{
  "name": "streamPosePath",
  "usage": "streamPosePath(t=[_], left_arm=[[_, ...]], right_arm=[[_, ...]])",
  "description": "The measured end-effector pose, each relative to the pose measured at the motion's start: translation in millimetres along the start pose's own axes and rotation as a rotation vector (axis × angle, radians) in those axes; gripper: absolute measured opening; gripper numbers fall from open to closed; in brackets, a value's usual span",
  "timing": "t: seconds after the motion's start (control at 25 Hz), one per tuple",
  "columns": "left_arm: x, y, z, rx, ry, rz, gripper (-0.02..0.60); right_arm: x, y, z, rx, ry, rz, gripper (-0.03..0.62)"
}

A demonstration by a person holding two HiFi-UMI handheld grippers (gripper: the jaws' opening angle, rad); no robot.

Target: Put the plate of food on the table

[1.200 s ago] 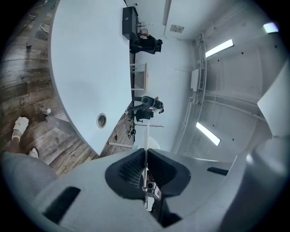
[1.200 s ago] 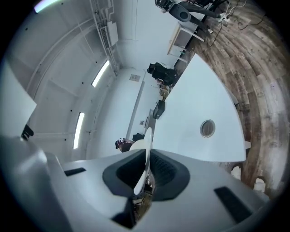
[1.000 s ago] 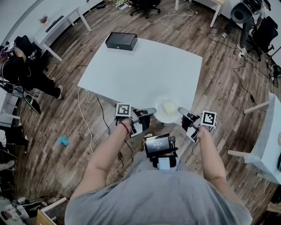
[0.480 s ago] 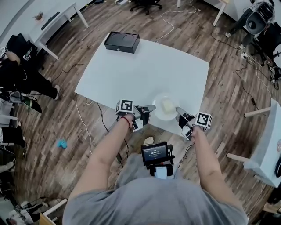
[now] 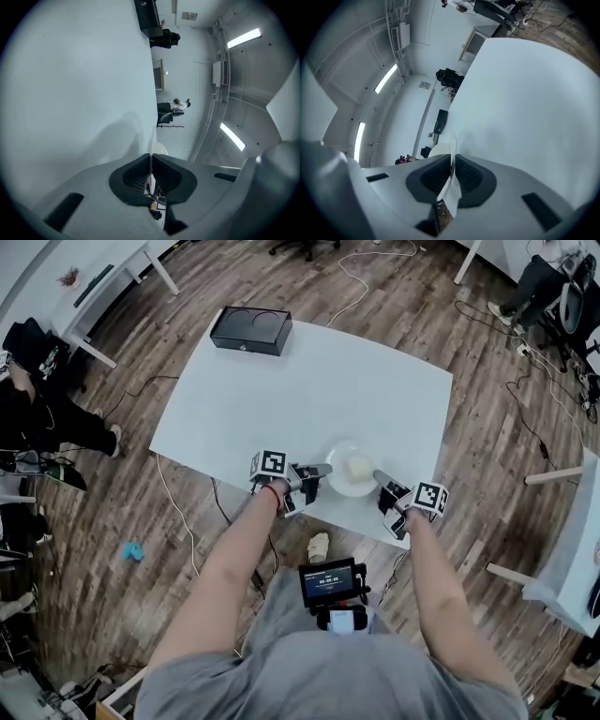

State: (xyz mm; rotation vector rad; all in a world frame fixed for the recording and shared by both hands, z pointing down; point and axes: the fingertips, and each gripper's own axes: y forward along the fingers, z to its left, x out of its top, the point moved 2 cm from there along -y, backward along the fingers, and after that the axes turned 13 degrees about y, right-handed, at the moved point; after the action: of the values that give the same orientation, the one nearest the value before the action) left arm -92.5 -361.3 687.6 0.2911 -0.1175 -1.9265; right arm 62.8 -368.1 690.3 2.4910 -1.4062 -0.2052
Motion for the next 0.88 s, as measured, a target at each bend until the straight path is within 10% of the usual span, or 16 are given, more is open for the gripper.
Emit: streamPosePath(t=[0.88], left_arm=[[4,34,29,0.123,-0.01,0.088,0.031]], right_arm=[[28,0,-25,-0.124,0.035,-0.005,0.048]])
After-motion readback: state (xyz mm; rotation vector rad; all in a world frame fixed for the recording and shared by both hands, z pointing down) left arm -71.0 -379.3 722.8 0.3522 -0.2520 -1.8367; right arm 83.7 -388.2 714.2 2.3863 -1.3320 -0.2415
